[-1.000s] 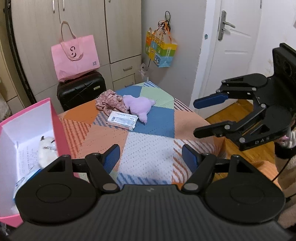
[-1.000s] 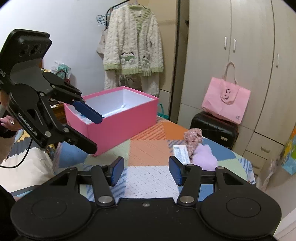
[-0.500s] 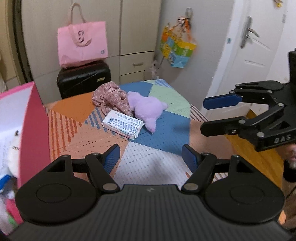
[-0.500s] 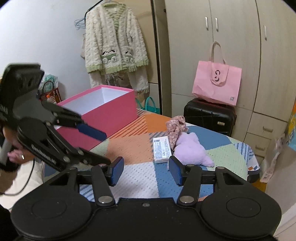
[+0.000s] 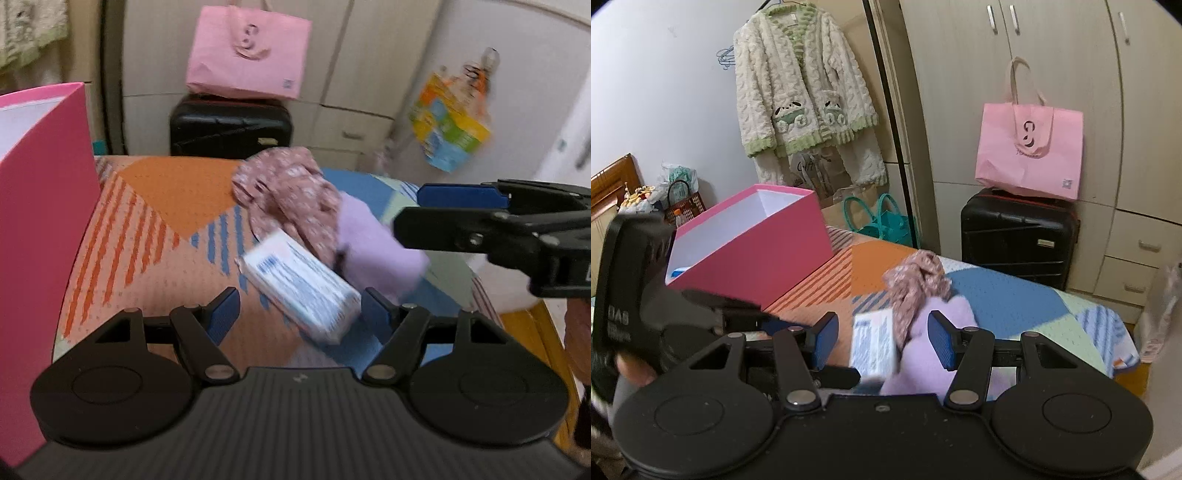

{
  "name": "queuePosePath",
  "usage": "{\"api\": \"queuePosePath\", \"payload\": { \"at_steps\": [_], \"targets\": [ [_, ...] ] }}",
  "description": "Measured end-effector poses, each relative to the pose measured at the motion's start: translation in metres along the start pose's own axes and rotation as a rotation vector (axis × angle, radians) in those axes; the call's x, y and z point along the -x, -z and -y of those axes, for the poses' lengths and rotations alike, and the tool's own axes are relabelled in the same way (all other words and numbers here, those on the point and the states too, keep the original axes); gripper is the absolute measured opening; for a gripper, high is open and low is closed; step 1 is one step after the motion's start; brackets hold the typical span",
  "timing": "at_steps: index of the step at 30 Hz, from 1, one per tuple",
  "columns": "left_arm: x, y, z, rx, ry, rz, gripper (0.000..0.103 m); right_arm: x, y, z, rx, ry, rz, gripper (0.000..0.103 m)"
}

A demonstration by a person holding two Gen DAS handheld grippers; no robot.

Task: Organize soft objects
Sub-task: 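Close the right gripper on the pink floral scrunchie while the left approaches the white carton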

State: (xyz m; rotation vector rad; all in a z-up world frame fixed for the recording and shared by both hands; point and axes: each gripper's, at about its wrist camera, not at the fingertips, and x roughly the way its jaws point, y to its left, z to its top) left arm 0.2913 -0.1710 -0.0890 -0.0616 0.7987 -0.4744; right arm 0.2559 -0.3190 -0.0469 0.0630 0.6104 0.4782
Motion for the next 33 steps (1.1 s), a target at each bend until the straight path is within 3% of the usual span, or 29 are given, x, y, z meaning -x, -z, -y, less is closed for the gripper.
{"api": "queuePosePath", "payload": {
  "at_steps": [5, 11, 16, 22, 25, 28, 33],
  "targets": [
    [-0.019, -0.007, 0.002, 0.016, -0.056, 0.026, 0.070, -0.040, -0.018, 0.009, 0.023, -0.031, -0.038, 0.059],
    [-0.033, -0.003, 0.011, 0.026, -0.112, 0.050, 0.070, -0.084, -0.035, 0.015, 0.059, 0.001, -0.111, 0.059],
    [-0.028, 0.003, 0.014, -0.035, -0.148, 0.058, 0.070, -0.108, -0.038, 0.030, -0.013, -0.019, -0.165, 0.059],
    [-0.018, 0.007, 0.003, -0.038, -0.149, 0.046, 0.070, -0.122, -0.037, 0.038, -0.044, -0.042, -0.192, 0.058],
    [-0.016, 0.006, 0.001, -0.042, -0.137, 0.039, 0.065, -0.130, -0.036, 0.036, -0.028, -0.041, -0.218, 0.046],
    [-0.018, 0.006, 0.000, -0.037, -0.140, 0.041, 0.063, -0.135, -0.035, 0.030, 0.014, -0.015, -0.231, 0.019],
    [-0.017, 0.009, -0.007, -0.001, -0.119, 0.065, 0.064, -0.123, -0.038, 0.020, 0.022, -0.028, -0.180, 0.013]
  ]
}}
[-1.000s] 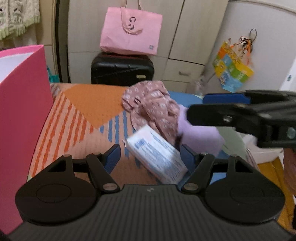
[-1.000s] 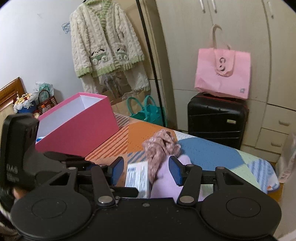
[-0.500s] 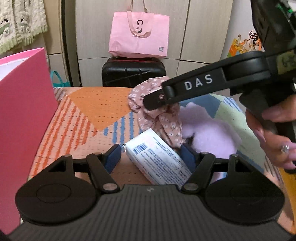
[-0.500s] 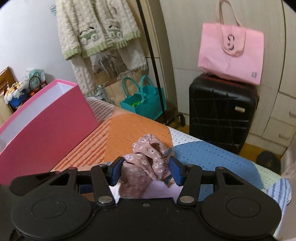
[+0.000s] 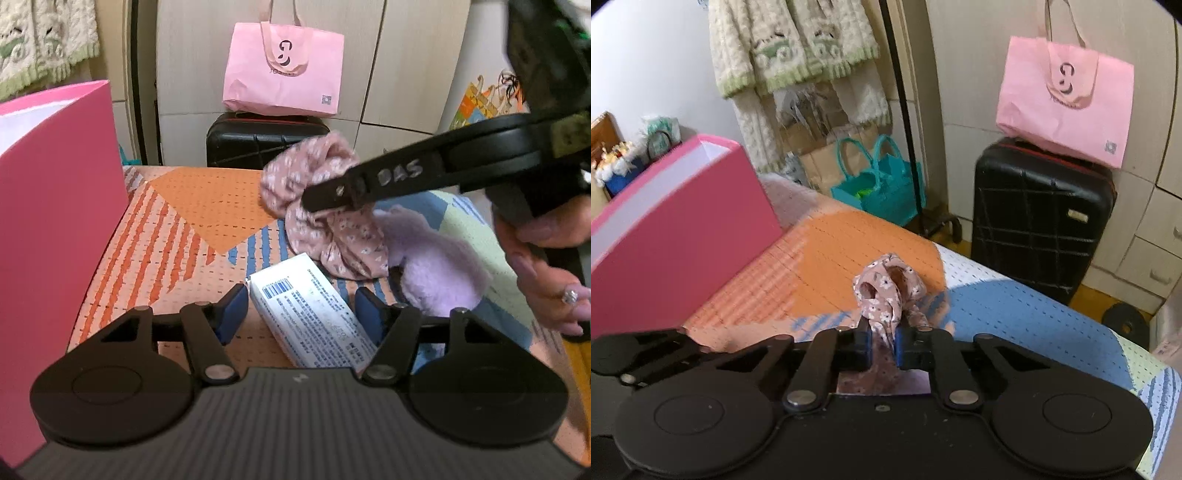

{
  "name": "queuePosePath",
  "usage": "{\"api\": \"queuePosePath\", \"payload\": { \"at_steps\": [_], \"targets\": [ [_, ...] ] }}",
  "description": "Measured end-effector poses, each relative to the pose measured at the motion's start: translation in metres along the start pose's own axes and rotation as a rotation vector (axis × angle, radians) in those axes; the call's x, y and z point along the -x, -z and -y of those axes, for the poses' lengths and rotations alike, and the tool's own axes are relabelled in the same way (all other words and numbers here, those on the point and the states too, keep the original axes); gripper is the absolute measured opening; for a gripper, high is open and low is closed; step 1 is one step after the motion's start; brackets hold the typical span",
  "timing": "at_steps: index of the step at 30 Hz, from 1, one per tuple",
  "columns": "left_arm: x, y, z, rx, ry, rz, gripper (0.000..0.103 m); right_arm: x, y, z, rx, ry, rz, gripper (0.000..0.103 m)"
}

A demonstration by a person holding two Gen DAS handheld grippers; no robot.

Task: Organize soft objects
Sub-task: 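Close the right gripper on the pink floral scrunchie while the left approaches the white carton, then lift the scrunchie with the right gripper while the left grasps the white carton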

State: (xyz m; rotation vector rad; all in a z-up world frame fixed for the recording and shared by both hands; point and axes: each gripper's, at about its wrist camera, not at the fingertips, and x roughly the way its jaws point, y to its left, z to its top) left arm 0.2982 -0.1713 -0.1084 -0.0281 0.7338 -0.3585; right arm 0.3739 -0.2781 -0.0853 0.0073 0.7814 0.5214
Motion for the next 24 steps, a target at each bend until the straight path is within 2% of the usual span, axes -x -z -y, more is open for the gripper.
{"api": "queuePosePath", "payload": {
  "at_steps": [5, 6, 8, 15, 24],
  "targets": [
    [0.002, 0.000, -0.003, 0.015, 0.006, -0.006, 0.061, 0.023, -0.002, -0.007, -0.028, -0.010, 0.095, 0.013],
    [0.003, 0.000, -0.004, 0.026, -0.001, -0.002, 0.055, 0.027, -0.002, -0.008, -0.033, -0.011, 0.105, 0.013],
    [0.003, 0.000, -0.006, 0.030, -0.006, 0.007, 0.051, 0.035, 0.001, -0.012, -0.041, -0.011, 0.122, 0.013],
    [0.006, 0.003, -0.006, 0.002, -0.016, 0.024, 0.043, 0.057, 0.018, -0.017, -0.095, 0.021, 0.142, 0.013],
    [0.020, 0.007, -0.011, 0.035, 0.013, 0.024, 0.042, 0.079, 0.049, -0.024, -0.179, 0.039, 0.146, 0.013]
  ]
}}
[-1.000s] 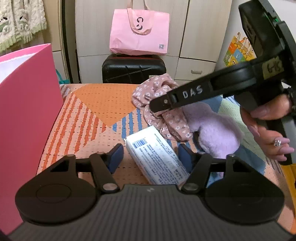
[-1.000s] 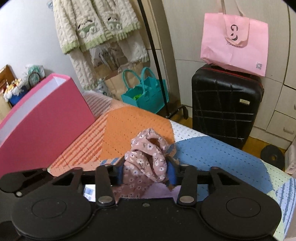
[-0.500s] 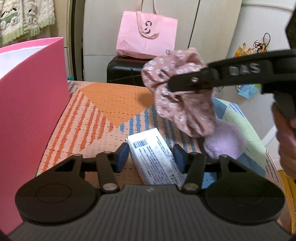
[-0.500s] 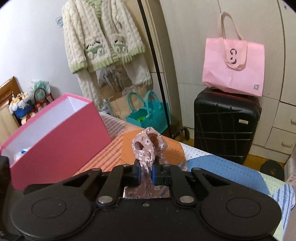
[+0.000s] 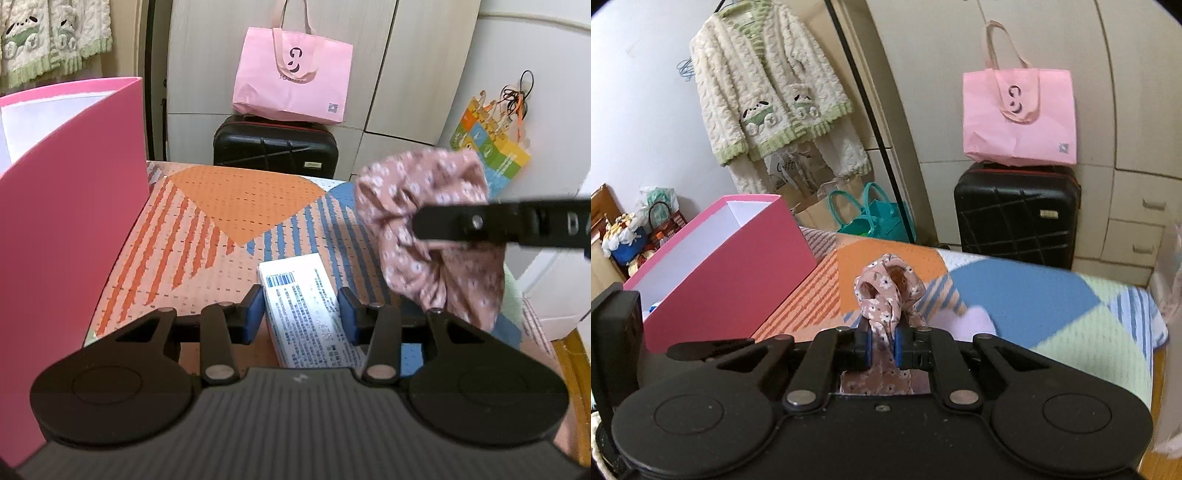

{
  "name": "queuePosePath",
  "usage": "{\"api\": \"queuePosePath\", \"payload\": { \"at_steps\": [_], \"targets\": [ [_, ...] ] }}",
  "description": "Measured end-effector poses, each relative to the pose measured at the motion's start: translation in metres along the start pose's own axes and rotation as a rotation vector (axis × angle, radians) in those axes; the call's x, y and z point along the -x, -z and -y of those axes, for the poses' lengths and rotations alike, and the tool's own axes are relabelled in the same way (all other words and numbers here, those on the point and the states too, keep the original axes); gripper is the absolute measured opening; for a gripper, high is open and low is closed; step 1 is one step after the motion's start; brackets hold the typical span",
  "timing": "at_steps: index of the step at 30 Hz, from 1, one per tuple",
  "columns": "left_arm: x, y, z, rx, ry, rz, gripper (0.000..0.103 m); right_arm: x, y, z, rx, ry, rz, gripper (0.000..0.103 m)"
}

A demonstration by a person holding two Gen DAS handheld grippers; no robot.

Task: Organize soft objects
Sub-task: 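Lift the scrunchie with the right gripper while the left grasps the white carton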

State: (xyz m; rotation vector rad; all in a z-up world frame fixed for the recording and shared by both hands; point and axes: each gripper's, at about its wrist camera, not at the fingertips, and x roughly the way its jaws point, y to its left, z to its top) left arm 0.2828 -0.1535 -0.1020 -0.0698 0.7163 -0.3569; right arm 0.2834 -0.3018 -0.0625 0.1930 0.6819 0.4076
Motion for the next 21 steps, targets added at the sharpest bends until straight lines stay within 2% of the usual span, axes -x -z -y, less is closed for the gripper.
{"api": "queuePosePath", "payload": {
  "at_steps": [8, 13, 21],
  "targets": [
    [0.027, 0.007, -0.003, 0.001, 0.046, 0.019, 0.042, 0.023, 0.026, -0.015, 0.010, 0.023, 0.019, 0.013],
    [0.045, 0.008, -0.005, 0.012, 0.099, 0.001, 0.041, 0.037, 0.040, -0.028, 0.013, 0.015, 0.023, 0.014],
    [0.081, 0.020, -0.010, -0.015, 0.143, 0.021, 0.041, 0.063, 0.057, -0.047, 0.030, 0.039, 0.039, 0.014]
  ]
}}
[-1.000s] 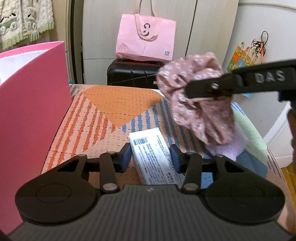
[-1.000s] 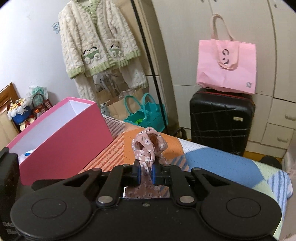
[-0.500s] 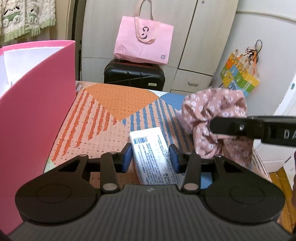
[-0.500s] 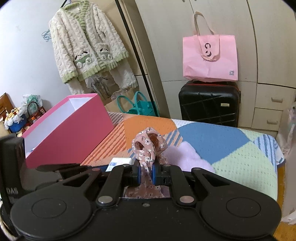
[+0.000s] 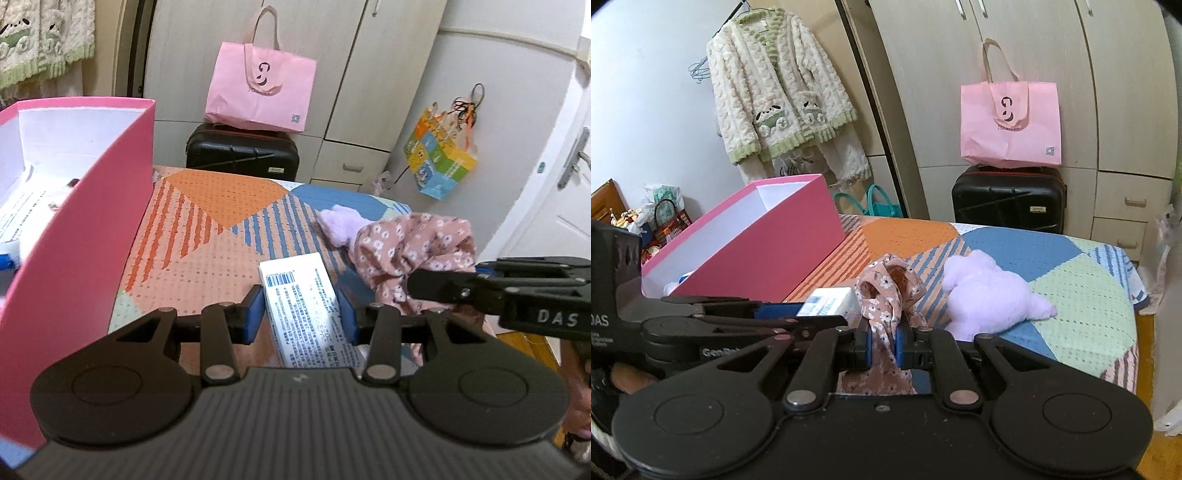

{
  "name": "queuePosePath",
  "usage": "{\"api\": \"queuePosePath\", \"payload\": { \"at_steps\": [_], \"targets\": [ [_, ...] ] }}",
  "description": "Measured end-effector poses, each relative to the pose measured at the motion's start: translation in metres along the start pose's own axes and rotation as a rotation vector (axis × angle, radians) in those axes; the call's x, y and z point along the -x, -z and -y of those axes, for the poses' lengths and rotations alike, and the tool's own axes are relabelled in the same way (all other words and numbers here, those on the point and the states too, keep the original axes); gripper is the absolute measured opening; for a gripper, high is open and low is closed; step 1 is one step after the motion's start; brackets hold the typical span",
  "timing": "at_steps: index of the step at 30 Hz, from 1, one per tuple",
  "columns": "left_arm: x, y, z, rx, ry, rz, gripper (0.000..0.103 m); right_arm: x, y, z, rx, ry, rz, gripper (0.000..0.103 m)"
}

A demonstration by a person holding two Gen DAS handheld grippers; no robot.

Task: Organize soft objects
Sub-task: 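Lift the scrunchie with the right gripper while the left grasps the white carton, then carry the scrunchie and white carton over the pink box with both grippers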

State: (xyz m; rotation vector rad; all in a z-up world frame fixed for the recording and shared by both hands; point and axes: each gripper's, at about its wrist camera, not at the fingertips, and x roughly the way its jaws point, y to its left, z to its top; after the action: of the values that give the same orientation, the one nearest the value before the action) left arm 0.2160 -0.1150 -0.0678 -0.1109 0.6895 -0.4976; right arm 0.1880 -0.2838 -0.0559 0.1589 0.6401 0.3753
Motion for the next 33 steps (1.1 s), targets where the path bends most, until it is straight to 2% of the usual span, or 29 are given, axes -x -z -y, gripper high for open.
{"api": "queuePosePath", "payload": {
  "at_steps": [10, 19, 26, 33],
  "targets": [
    [0.045, 0.025, -0.014, 0.019, 0.104, 0.004, 0.041, 0.007, 0.023, -0.031, 0.000, -0.030, -0.073, 0.014],
    [0.093, 0.032, -0.030, 0.008, 0.199, -0.021, 0.041, 0.029, 0.024, -0.072, 0.017, -0.131, -0.121, 0.016],
    [0.130, 0.038, -0.053, 0.024, 0.196, -0.033, 0.041, 0.033, 0.017, -0.110, 0.013, -0.275, -0.211, 0.017],
    [0.170, 0.034, -0.077, 0.029, 0.171, -0.009, 0.041, 0.033, 0.007, -0.151, 0.080, -0.345, -0.210, 0.017]
  ]
}}
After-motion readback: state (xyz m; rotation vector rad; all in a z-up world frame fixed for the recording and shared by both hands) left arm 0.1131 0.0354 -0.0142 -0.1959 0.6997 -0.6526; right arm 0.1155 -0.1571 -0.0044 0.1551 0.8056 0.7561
